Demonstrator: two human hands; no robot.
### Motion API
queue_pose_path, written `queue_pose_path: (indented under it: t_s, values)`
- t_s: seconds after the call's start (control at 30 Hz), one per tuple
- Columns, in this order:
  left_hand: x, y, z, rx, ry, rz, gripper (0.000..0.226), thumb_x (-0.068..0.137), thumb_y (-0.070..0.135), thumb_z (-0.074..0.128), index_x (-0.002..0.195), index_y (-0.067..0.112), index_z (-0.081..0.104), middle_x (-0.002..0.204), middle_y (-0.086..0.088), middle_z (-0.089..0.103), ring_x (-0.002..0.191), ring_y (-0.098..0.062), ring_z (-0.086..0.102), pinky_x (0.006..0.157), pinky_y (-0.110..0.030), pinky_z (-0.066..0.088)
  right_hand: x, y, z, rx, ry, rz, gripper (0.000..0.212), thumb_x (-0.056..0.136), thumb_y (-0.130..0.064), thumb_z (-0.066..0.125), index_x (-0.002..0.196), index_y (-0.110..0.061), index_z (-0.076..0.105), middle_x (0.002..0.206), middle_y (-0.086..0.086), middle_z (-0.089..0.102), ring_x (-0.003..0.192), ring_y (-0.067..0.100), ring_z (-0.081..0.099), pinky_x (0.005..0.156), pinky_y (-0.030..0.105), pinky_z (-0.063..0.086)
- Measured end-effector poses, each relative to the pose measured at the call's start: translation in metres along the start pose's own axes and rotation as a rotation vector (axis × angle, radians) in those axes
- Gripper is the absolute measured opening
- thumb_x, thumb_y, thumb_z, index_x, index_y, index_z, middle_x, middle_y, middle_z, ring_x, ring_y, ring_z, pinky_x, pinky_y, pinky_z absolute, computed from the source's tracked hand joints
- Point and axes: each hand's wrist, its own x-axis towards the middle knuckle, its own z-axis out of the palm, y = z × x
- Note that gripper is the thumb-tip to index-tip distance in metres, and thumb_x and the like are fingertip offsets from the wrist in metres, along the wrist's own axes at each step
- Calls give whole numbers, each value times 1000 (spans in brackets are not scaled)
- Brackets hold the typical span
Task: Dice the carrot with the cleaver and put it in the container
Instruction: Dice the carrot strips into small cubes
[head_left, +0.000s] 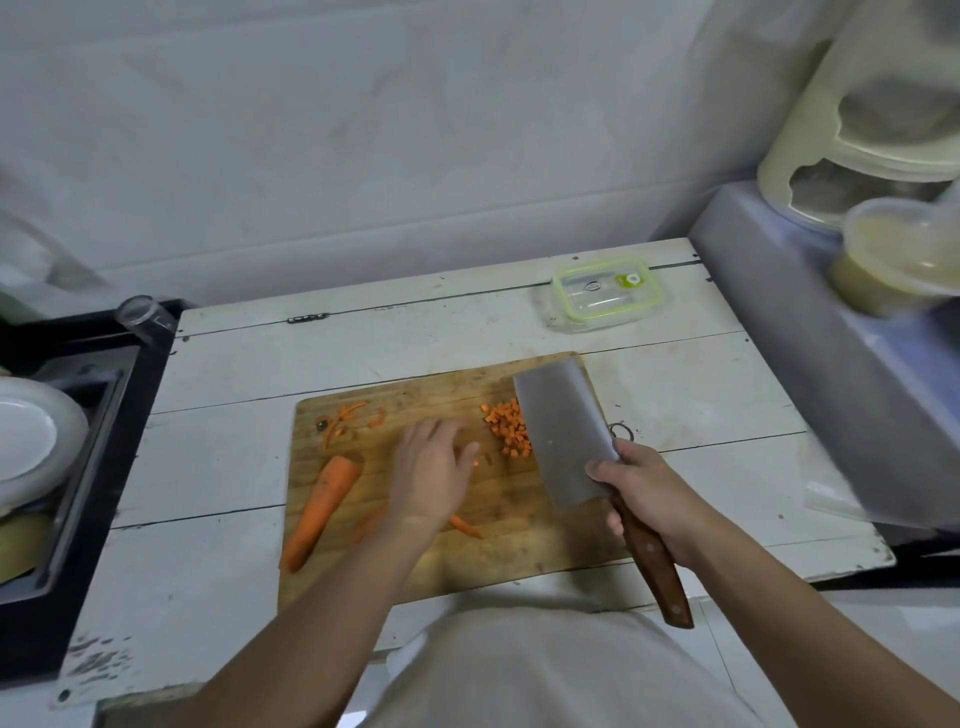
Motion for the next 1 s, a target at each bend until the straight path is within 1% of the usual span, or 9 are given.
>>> queue_pose_path:
  t_s: [0.07, 0.13, 0.2, 0.3, 0.37, 0.5, 0.6, 0.7, 1.0]
  values:
    - [-23, -11, -9, 117, 83, -40, 30, 101, 40, 56, 122, 19, 63, 120, -2, 56, 109, -24, 55, 90, -37, 47, 1, -1, -1, 1, 3, -5, 11, 100, -11, 51, 107, -11, 59, 59, -5, 63, 43, 23, 44, 42, 24, 38]
    - [-49, -13, -9, 191, -54, -87, 37, 102, 52, 48, 121, 22, 55, 119, -1, 47, 99, -23, 60, 76, -35, 49, 3, -1, 1, 2, 11, 0, 11, 100, -11, 51, 107, -11, 59, 58, -5, 63, 43, 23, 44, 43, 24, 38]
    - [-65, -4, 1, 210, -204, -150, 42, 101, 58, 44, 123, 23, 48, 124, -3, 42, 105, -25, 59, 78, -37, 48, 5, -1, 6, 1, 10, 4, 12, 100, -10, 51, 109, -10, 59, 57, -7, 62, 44, 23, 44, 43, 25, 37]
    - [-65, 4, 12, 172, -115, -118, 25, 99, 28, 51, 122, 18, 49, 125, -7, 41, 112, -29, 55, 91, -40, 47, 6, -1, 12, -12, -16, -3, 14, 100, -9, 50, 109, -11, 60, 57, -7, 63, 43, 23, 44, 43, 26, 37]
    - [-60, -4, 10, 229, -103, -66, 32, 94, 3, 49, 123, 16, 52, 127, -8, 41, 115, -28, 51, 98, -38, 45, 6, -1, 13, -29, -34, -10, 14, 101, -9, 50, 110, -11, 60, 59, -6, 64, 43, 23, 44, 42, 25, 37]
    - [-43, -39, -6, 416, -56, 67, 36, 87, 1, 57, 118, 17, 61, 122, -7, 51, 114, -28, 50, 98, -40, 45, 7, 0, 14, -21, -24, -6, 12, 101, -9, 51, 109, -8, 60, 58, -6, 60, 42, 24, 43, 43, 26, 37]
    - [-30, -33, -8, 298, -11, 46, 21, 92, 21, 60, 112, 21, 59, 114, 0, 54, 110, -25, 51, 93, -40, 43, 8, 4, 14, -20, -13, -8, 13, 100, -8, 51, 110, -4, 58, 57, -7, 59, 41, 24, 43, 42, 25, 36]
    - [-14, -9, 5, 209, -64, 10, 32, 99, 39, 57, 126, 21, 57, 123, 1, 59, 118, -23, 52, 98, -41, 42, 6, 8, 13, 0, -7, 1, 15, 100, -8, 51, 114, -6, 57, 61, -9, 63, 41, 24, 43, 41, 25, 36]
    - [-16, -5, 13, -150, 85, -282, 4, 98, 14, 56, 100, 16, 58, 97, -5, 64, 94, -30, 62, 76, -39, 50, 0, 13, 8, 32, 16, -20, 12, 100, -7, 51, 109, -10, 59, 59, -12, 61, 42, 23, 43, 43, 26, 36]
